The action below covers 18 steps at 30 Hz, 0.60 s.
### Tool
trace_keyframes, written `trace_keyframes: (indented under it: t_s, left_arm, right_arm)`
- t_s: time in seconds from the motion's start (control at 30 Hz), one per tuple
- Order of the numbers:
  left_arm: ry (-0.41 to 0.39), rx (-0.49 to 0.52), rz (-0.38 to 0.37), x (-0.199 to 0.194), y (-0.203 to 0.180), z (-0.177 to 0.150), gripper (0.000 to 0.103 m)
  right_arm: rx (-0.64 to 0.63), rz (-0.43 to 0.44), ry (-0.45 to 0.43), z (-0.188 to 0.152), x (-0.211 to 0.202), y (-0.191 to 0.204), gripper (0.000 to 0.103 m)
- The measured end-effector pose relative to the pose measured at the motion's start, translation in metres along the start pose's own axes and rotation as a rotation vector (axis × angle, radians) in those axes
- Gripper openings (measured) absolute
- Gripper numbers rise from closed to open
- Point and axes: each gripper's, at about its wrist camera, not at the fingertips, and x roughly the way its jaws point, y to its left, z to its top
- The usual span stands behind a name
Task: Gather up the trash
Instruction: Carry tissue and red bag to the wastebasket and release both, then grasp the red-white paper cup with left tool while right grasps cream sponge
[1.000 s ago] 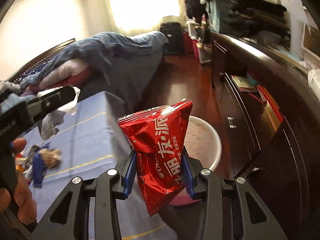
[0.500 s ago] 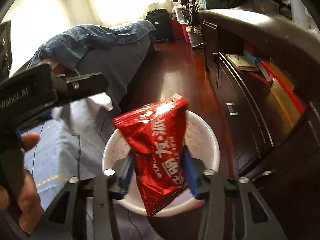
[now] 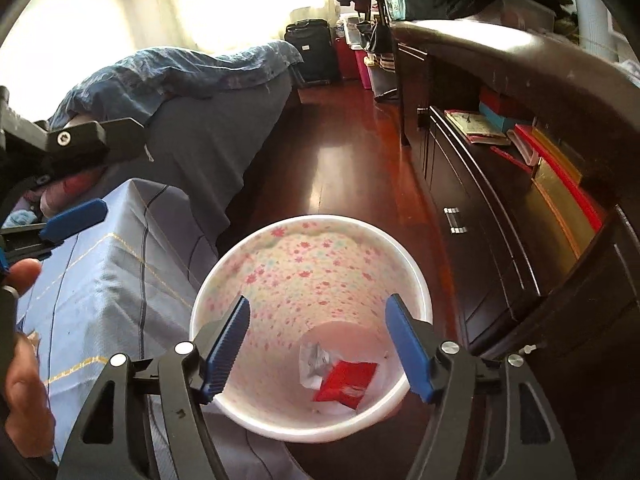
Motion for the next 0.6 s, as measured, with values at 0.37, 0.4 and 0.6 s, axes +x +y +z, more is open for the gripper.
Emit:
trace_keyframes:
  t_s: [0.37, 0.4, 0.6]
  left_arm:
    - [-0.078, 0.061, 0.268, -0.091, 0.023, -0.018, 0.099]
    - [-0.083, 0.051, 0.294, -0.104, 0.031, -0.022, 0.099]
    - [-0.076, -0.022, 0.417, -0.16, 0.079, -0.046, 0.099]
  right_arm:
    - [-0.073, -0.064, 0.021, -0.011, -0.047, 0.042, 0.09]
    - [-0.086, -0.058, 0.018, -0.012, -0.053, 0.048, 0.092]
    - [-0.184, 0.023, 0.004, -0.023, -0.085, 0.098, 0.094]
